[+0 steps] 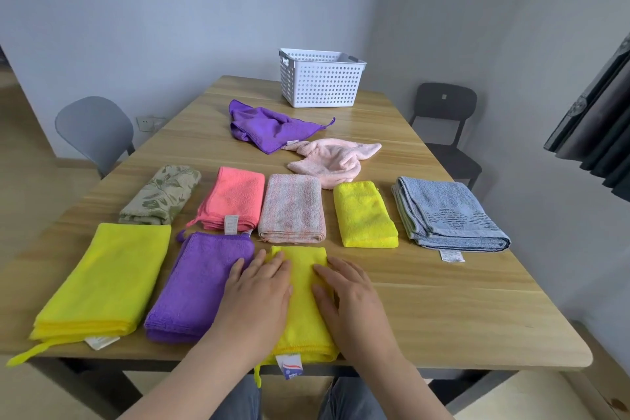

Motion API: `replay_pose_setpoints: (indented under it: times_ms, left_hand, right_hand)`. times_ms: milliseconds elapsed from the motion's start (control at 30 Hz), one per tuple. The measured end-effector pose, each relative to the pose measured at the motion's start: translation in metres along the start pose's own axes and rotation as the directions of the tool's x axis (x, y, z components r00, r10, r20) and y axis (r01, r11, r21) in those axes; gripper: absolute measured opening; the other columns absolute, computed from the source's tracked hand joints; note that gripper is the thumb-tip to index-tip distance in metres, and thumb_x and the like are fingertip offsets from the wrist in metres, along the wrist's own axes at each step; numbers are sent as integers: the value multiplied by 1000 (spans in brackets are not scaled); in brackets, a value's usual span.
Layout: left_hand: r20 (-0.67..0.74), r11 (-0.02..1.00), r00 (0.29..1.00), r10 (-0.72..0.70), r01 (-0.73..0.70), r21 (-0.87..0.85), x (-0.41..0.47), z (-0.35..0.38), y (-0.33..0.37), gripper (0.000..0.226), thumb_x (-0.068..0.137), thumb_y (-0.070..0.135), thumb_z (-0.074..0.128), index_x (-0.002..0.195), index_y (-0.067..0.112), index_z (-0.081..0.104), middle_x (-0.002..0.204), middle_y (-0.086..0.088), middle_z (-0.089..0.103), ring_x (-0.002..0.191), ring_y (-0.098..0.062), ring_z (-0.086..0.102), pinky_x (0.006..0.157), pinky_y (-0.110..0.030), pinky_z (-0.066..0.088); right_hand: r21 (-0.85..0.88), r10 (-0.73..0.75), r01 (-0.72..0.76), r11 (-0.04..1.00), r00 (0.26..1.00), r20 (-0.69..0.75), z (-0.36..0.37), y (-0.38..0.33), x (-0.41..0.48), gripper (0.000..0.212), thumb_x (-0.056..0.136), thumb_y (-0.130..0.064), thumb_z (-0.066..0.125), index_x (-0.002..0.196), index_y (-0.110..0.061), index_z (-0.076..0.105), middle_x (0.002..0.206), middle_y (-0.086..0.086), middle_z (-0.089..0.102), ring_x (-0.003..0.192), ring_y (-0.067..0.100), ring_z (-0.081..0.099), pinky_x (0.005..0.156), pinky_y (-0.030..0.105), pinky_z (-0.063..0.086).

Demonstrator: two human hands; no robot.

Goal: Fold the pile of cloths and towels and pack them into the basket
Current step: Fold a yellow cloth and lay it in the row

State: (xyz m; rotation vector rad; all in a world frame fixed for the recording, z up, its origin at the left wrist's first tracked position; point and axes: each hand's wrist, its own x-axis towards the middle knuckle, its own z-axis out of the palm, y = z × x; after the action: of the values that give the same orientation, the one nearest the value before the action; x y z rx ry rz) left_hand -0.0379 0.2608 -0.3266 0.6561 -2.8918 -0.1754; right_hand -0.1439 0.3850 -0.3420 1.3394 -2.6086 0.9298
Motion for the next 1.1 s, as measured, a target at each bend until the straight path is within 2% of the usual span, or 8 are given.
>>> replay_pose_setpoints:
  times_ms: [100,233,500,733,833,933,1033,1100]
  left_hand:
    - [-49,997,999,19,-23,-79,5,-11,-4,41,77,35,38,89,17,72,94,1,73,89,-24,70,74,-40,56]
    - [-213,965,977,-4,-52,-257,27,-31,-14,34,80,32,44,95,13,69,93,-1,69,86,-24,65,77,-35,54]
    - [-254,938,965,-64,-29,-346,102,-48,-35,29,88,19,55,113,9,65,115,-6,64,110,-23,57,93,-30,40]
    - [-209,920,969,-131,40,-390,179,-44,-68,24,88,14,58,111,11,64,110,-5,65,106,-22,59,87,-27,40]
    - [-169,904,968,-186,102,-415,219,-36,-85,26,88,16,59,113,9,62,111,-6,63,103,-21,59,83,-24,39]
    - [-154,867,963,-220,121,-483,252,-24,-99,27,87,14,61,112,6,61,114,-10,63,106,-23,60,92,-30,45]
    - [-162,871,952,-258,157,-465,284,-12,-107,31,86,17,62,115,7,59,117,-10,60,110,-25,56,94,-33,44]
    - [-157,902,956,-246,167,-399,303,-6,-113,37,86,18,63,120,6,56,124,-13,54,117,-27,51,98,-33,39]
  right_hand:
    - [72,15,-18,997,999,33,-12,2,8,39,87,-42,50,116,-22,68,128,-1,58,117,18,50,100,24,37]
    - [111,16,-11,994,999,-44,-31,13,37,17,89,-24,64,105,-20,70,110,-7,65,99,15,58,81,20,42]
    - [91,5,0,996,998,-56,-48,29,109,23,91,-25,61,112,-20,67,113,-6,66,100,16,59,87,29,47]
    - [-34,27,-28,999,999,-22,-42,50,201,27,91,-26,60,116,-20,64,117,0,65,103,18,60,78,29,45]
    - [-102,66,-63,993,997,27,-30,64,241,30,91,-26,57,121,-18,61,121,5,61,108,24,56,80,31,43]
    - [-168,91,-78,983,993,73,-12,77,271,41,90,-28,57,129,-16,55,131,9,53,117,27,49,93,32,39]
    - [-238,137,-104,966,983,126,3,86,297,65,87,-35,60,144,-18,34,147,12,31,131,32,32,106,35,29]
    - [-306,194,-138,942,968,159,11,98,313,81,85,-44,60,150,-24,16,153,12,17,132,35,29,106,39,31]
